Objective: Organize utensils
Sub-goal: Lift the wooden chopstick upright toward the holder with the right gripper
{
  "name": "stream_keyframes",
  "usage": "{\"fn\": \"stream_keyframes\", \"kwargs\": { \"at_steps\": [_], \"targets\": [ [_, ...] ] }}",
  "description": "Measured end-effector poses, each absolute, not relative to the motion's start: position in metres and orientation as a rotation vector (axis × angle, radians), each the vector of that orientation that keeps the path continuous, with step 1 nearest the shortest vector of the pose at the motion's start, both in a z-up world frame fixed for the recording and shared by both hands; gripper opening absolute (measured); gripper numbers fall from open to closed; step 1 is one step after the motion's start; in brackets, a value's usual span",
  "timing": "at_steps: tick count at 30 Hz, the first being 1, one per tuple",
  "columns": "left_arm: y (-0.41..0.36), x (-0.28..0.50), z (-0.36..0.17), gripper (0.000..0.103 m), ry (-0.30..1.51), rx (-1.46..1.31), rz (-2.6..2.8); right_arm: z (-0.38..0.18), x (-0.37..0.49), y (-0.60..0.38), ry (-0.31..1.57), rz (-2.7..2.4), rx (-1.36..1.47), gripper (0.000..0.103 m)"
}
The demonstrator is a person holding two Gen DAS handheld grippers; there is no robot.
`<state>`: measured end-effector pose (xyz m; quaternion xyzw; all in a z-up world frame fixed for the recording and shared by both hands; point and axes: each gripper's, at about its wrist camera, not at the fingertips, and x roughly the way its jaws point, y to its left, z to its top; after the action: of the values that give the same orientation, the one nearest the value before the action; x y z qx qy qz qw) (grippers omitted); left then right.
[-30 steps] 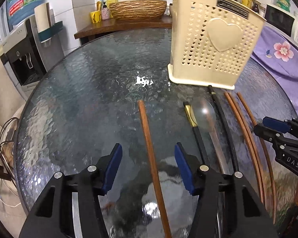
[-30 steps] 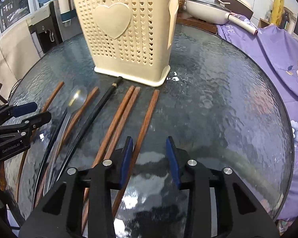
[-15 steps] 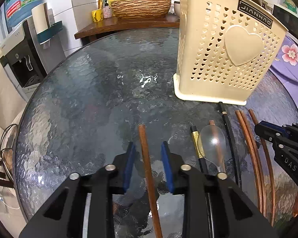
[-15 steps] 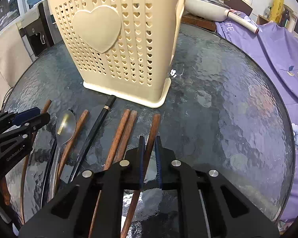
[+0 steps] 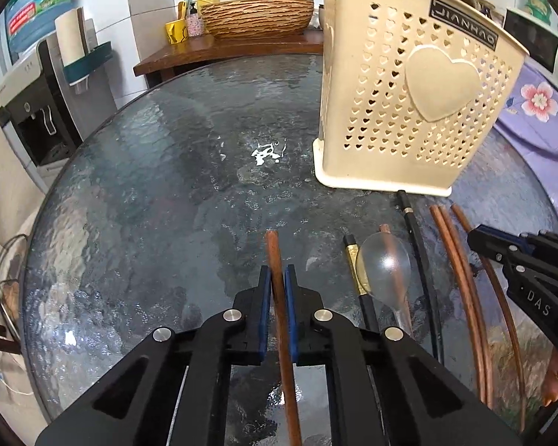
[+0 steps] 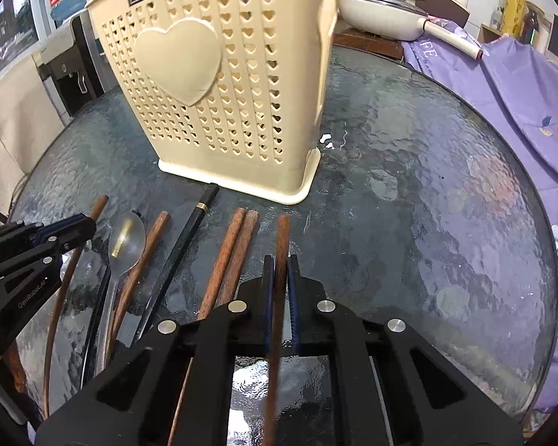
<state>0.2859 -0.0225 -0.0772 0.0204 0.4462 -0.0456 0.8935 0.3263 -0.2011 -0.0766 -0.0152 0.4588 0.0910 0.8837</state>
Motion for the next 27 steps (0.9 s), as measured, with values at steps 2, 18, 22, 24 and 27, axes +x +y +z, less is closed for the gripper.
{"fn": "stream_keyframes", "kwargs": {
  "at_steps": [2,18,22,24,27],
  "targets": [
    [-0.021,0.285,-0.076,0.007,0.921,0.018,-0.108,-0.076,0.325,-0.205,0.949,0.2,-0.013,0.008],
    [-0.013,0.236,-0.006,0.007,0.745,-0.08,-0.224,-0.005,0.281,-0.229,0.734,0.333,0.103,0.008],
    [-0.012,0.22,0.02,0.007,0.678,-0.087,-0.248,0.021,0.267,-0.235,0.657,0.364,0.122,0.008],
    [-0.014,0.212,0.031,0.007,0.651,-0.087,-0.262,0.033,0.258,-0.237,0.624,0.379,0.129,0.008],
    [-0.014,0.204,0.043,0.007,0.617,-0.09,-0.277,0.052,0.247,-0.242,0.576,0.404,0.134,0.008]
  ]
}}
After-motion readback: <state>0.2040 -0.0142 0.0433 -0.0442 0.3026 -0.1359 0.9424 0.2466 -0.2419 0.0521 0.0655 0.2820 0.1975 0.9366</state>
